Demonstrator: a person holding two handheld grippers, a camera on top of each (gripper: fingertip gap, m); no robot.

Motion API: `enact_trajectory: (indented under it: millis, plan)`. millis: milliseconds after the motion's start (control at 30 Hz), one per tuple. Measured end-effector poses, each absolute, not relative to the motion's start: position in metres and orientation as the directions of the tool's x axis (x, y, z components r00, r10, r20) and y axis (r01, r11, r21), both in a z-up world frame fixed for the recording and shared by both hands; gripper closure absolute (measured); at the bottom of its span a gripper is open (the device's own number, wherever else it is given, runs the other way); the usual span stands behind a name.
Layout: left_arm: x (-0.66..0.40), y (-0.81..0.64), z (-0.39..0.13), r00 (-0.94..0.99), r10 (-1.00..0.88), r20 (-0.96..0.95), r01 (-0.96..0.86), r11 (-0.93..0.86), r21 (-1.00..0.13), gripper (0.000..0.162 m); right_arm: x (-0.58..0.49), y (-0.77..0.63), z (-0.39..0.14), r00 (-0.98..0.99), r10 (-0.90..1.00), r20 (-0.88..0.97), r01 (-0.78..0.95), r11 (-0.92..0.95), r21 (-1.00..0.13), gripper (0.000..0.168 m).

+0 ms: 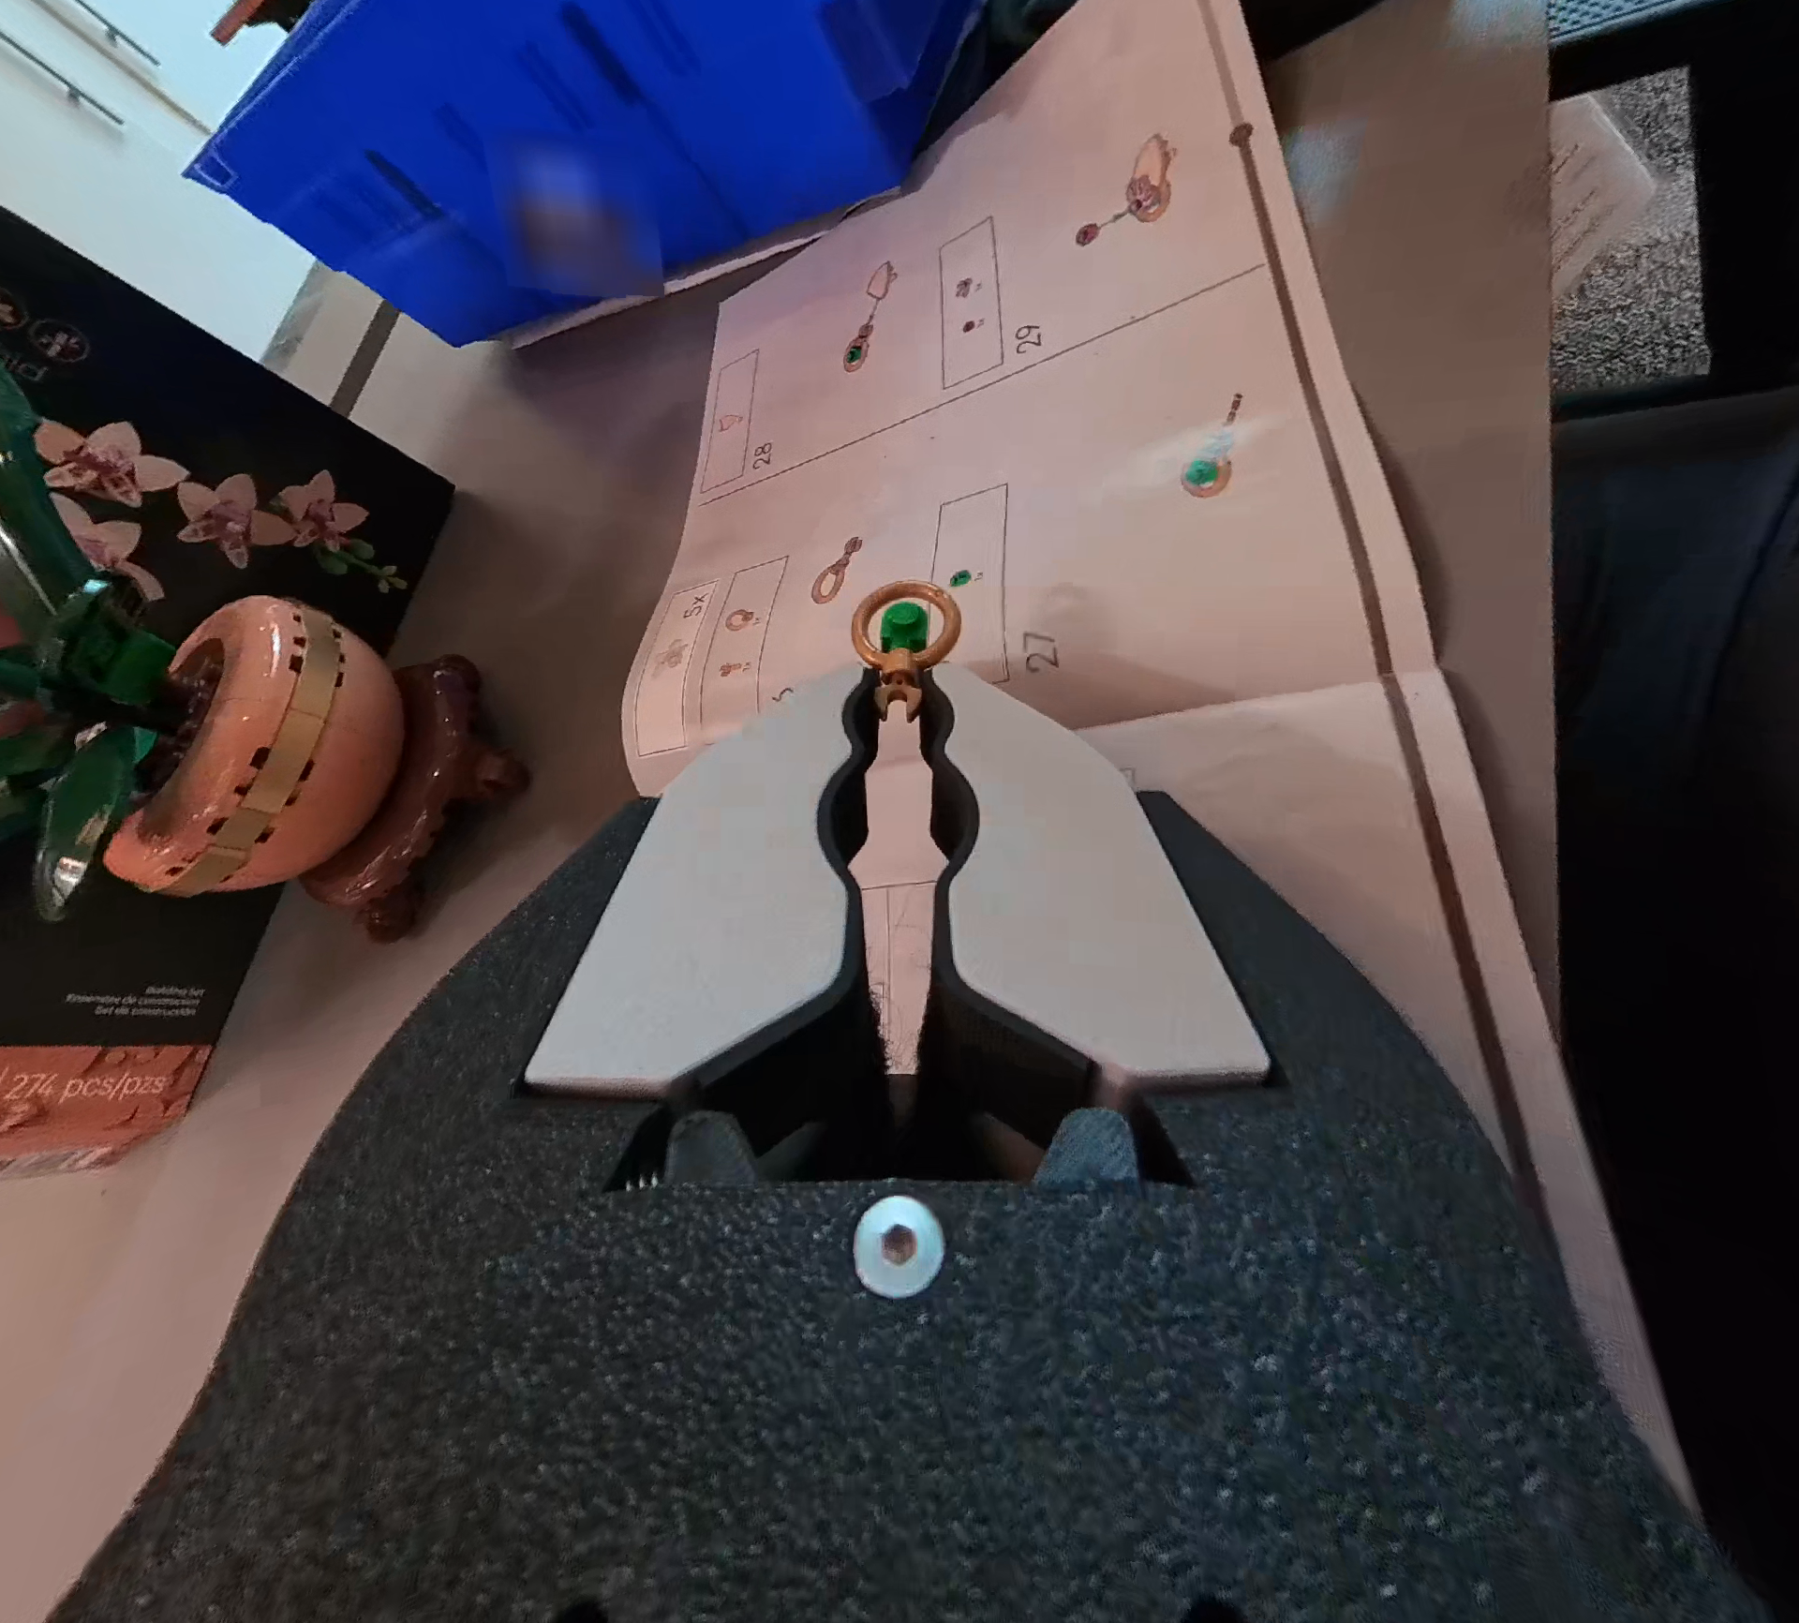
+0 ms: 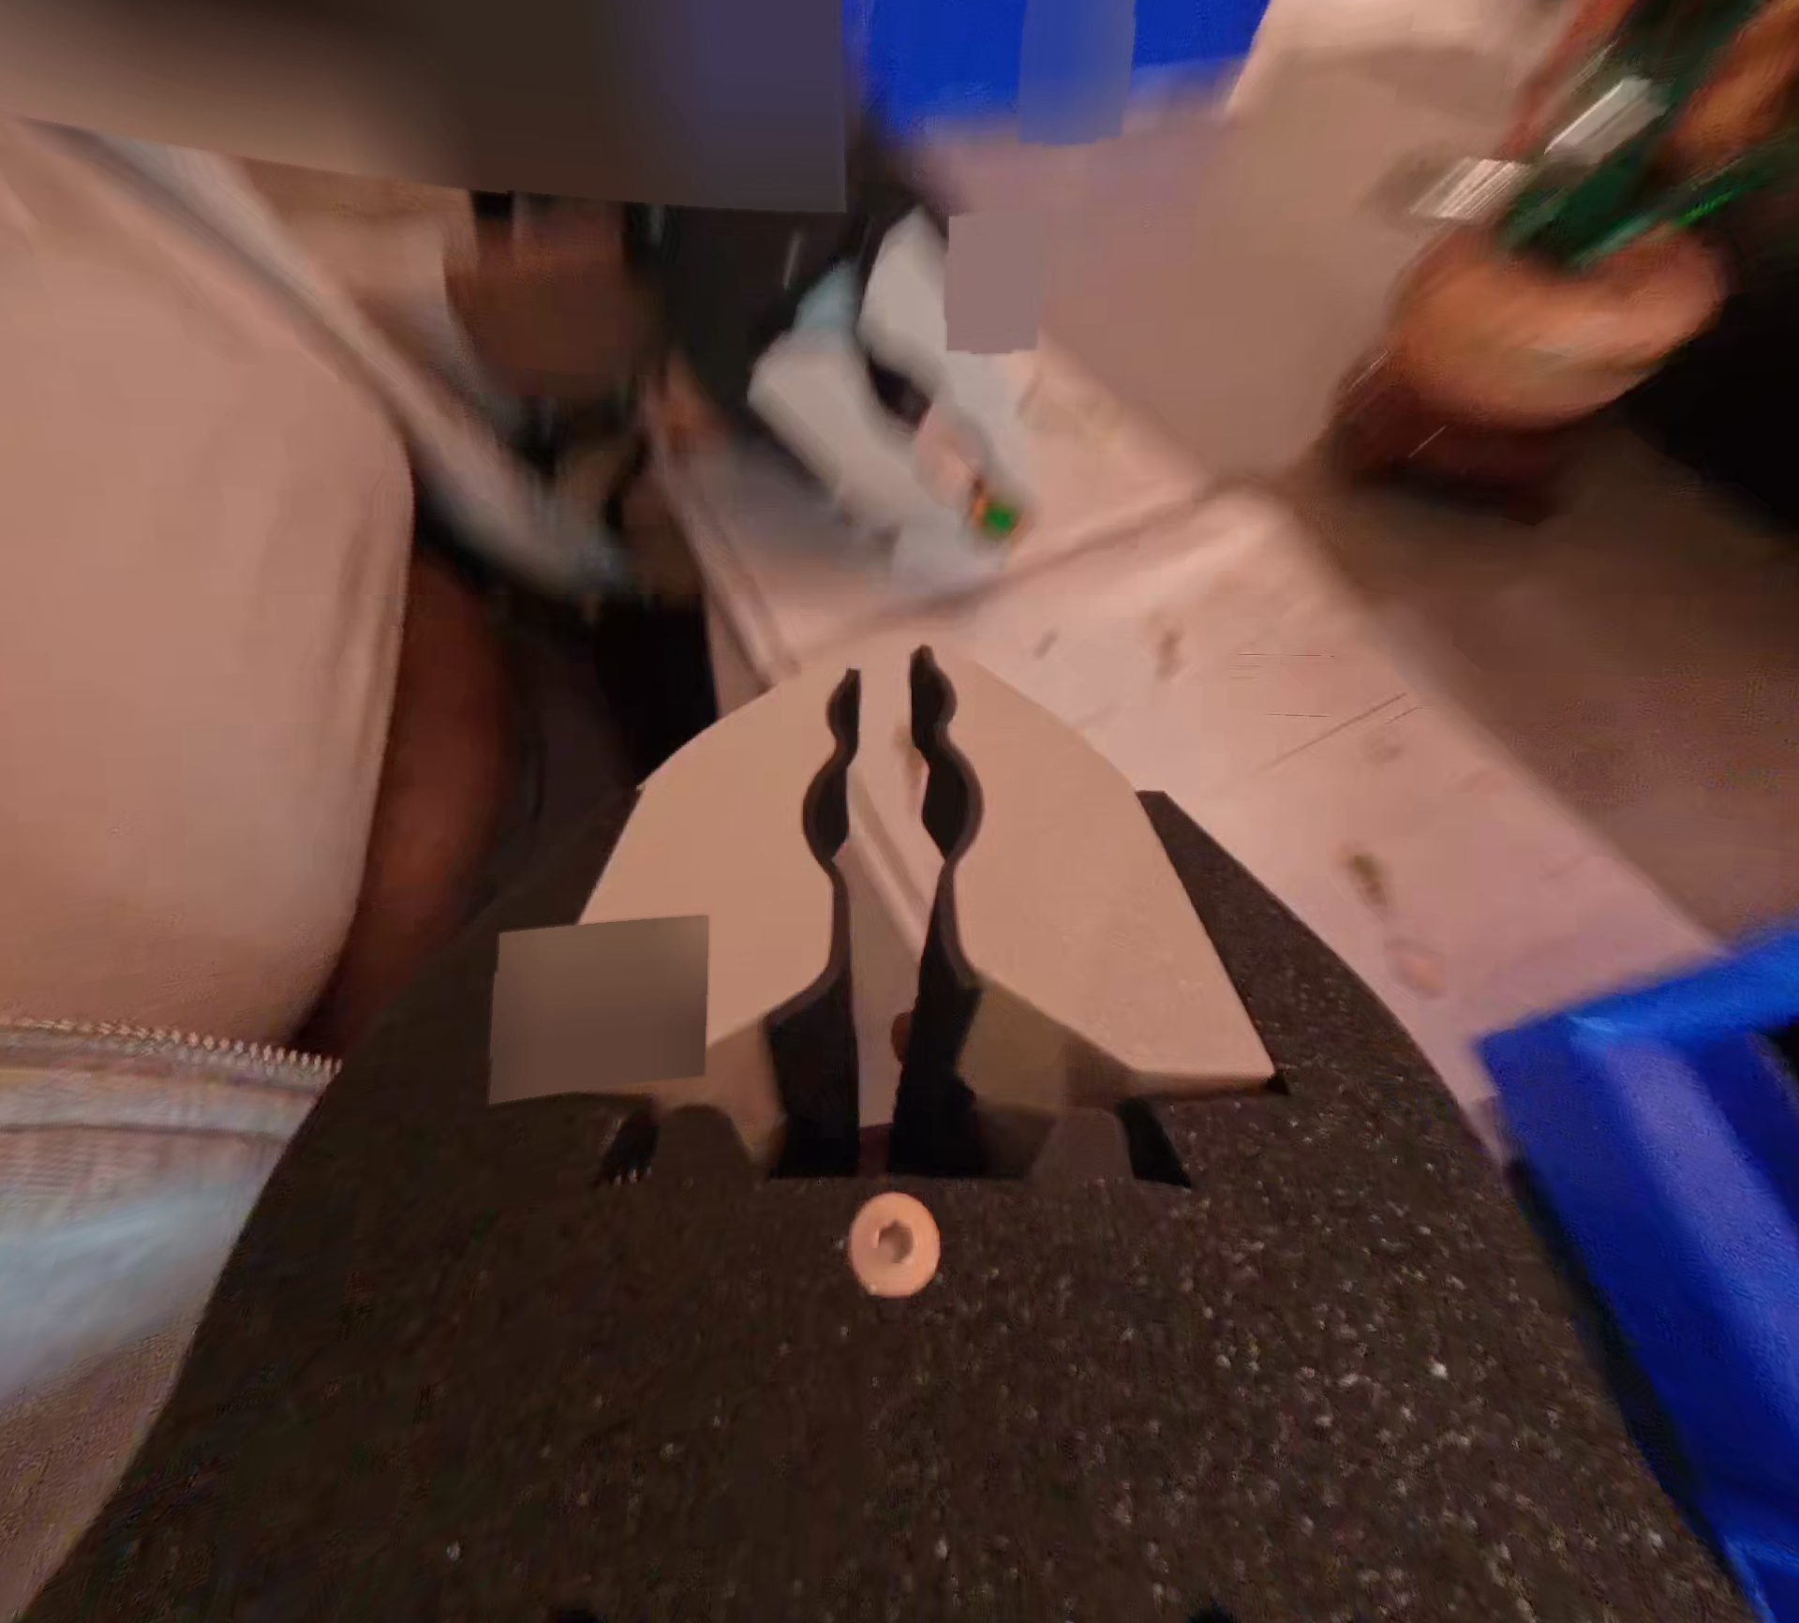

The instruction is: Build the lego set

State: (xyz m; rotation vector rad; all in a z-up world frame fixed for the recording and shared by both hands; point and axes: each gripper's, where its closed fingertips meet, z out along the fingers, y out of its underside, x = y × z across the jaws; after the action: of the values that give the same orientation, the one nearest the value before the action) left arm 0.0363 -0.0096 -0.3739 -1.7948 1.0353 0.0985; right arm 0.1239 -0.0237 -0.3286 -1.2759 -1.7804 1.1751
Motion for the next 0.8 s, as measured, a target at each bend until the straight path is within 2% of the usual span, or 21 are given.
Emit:
enact_trajectory:
  millis: [33,100,233,300,367,533,600,733,800]
  plan:
    - [0.034,-0.009,-0.374,0.624,-0.599,-0.502,-0.686,-0.112,-0.719,0.155,0.122,-0.033,-0.35,-0.347,0.937,0.039,0.477,0.212,-0.853,0.154]
    - [0.028,-0.007,-0.375,0.624,-0.594,-0.508,-0.69,-0.113,-0.715,0.155,0.111,-0.045,-0.373,-0.362,0.923,0.131,0.53,0.319,-0.786,0.153]
    - [0.021,-0.006,-0.363,0.658,-0.582,-0.478,-0.634,-0.086,-0.768,0.155,0.091,-0.056,-0.392,-0.336,0.935,0.111,0.601,0.304,-0.739,0.132]
    - [0.014,-0.01,-0.35,0.691,-0.559,-0.459,-0.6,-0.09,-0.795,0.155,0.085,-0.06,-0.393,-0.342,0.931,0.13,0.601,0.323,-0.731,0.135]
    - [0.007,-0.017,-0.338,0.705,-0.537,-0.464,-0.593,-0.086,-0.801,0.155,0.077,-0.067,-0.394,-0.323,0.941,0.099,0.612,0.288,-0.736,0.145]
    - [0.0,-0.036,-0.313,0.736,-0.498,-0.459,-0.564,-0.075,-0.822,0.155,0.054,-0.071,-0.395,-0.186,0.98,0.077,0.62,0.178,-0.764,0.156]
    - [-0.001,-0.042,-0.307,0.745,-0.481,-0.462,-0.558,-0.068,-0.827,0.155,0.05,-0.075,-0.394,-0.177,0.98,0.09,0.633,0.184,-0.752,0.155]
    - [-0.006,-0.049,-0.3,0.767,-0.449,-0.457,-0.546,-0.083,-0.834,0.155,0.052,-0.09,-0.383,-0.351,0.913,0.211,0.575,0.387,-0.72,0.142]
    - [-0.008,-0.053,-0.297,0.784,-0.434,-0.444,-0.526,-0.083,-0.846,0.155,0.049,-0.084,-0.379,-0.401,0.872,0.283,0.54,0.474,-0.696,0.127]
